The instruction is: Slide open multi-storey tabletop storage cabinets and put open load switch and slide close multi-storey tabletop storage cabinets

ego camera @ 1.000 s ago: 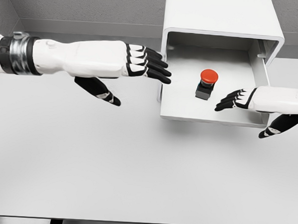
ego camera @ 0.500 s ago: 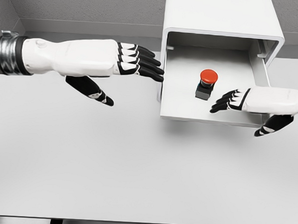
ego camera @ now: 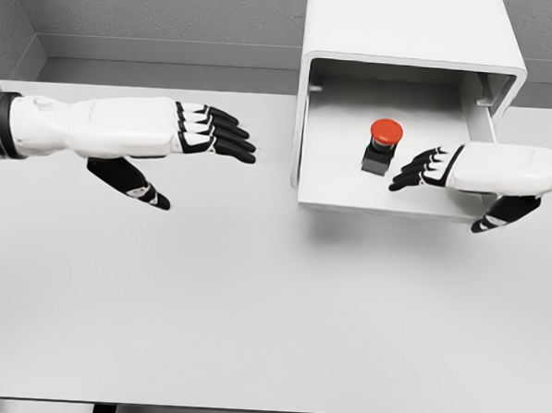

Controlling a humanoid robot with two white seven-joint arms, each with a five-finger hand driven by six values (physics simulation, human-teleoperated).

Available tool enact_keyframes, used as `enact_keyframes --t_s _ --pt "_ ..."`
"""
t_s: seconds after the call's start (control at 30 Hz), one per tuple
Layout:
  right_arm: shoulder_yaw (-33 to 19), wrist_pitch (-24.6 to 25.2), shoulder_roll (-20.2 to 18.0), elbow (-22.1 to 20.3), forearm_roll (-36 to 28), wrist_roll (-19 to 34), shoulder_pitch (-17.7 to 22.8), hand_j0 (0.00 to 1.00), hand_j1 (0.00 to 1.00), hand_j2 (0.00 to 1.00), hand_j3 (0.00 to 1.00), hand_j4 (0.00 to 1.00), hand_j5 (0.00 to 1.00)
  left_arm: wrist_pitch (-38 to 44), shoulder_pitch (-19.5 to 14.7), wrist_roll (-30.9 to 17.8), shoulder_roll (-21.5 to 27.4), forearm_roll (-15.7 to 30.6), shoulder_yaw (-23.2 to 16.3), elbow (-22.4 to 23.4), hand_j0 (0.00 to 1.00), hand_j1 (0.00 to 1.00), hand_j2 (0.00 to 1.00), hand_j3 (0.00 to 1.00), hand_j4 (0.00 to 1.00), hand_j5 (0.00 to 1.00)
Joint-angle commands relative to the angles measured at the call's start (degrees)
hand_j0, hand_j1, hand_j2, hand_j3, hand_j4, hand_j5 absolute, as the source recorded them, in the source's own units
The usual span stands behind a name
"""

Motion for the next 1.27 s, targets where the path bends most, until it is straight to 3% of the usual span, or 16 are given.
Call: enact_keyframes --t_s 0.0,0.47,0.53,0.67,0.8,0.87,1.03,1.23 --pt "-1.1 0.1 1.0 0.8 1.2 0.0 0.0 1.0 1.0 1.0 1.0 1.0 1.0 0.2 0.0 0.0 1.7 0.6 0.9 0.1 1.0 1.0 1.0 1.0 1.0 1.0" --pt "-2.3 0.1 10.2 14.1 7.0 0.0 -4.3 1.0 1.0 1.0 1.0 1.0 1.0 0.2 0.3 0.1 4.4 1.5 1.2 0.9 1.0 1.0 1.0 1.0 1.0 1.0" --pt "-2.3 0.1 9.7 13.2 7.0 0.0 -3.8 1.0 1.0 1.0 1.0 1.0 1.0 0.2 0.3 0.1 4.4 1.5 1.2 0.9 1.0 1.0 1.0 1.0 1.0 1.0" --pt "-2.3 0.1 5.9 6.9 6.8 0.0 -3.0 1.0 1.0 1.0 1.0 1.0 1.0 0.2 0.3 0.1 4.5 1.5 1.2 0.8 1.0 1.0 1.0 1.0 1.0 1.0" --pt "-2.0 0.1 -0.3 -2.0 6.3 -1.3 -1.9 1.0 1.0 1.0 1.0 1.0 1.0 0.2 0.4 -0.2 5.4 1.5 1.1 1.7 1.0 1.0 1.0 1.0 1.0 1.0" --pt "-1.5 0.1 -1.7 -2.0 5.1 -3.6 0.2 1.0 1.0 1.0 1.0 1.0 1.0 0.2 1.5 -0.2 5.5 1.4 1.2 2.0 1.0 1.0 1.0 1.0 1.0 1.0" --pt "0.8 0.1 -1.0 -1.8 3.4 -3.7 2.5 1.0 1.0 1.0 1.0 1.0 1.0 0.2 1.5 -0.3 5.5 1.4 1.1 2.3 1.0 1.0 1.0 1.0 1.0 1.0" --pt "4.4 0.1 -0.7 -1.7 -1.4 -3.7 2.5 1.0 1.0 1.0 1.0 1.0 1.0 0.2 1.4 -0.3 5.5 1.3 1.0 2.4 1.0 1.0 1.0 1.0 1.0 1.0"
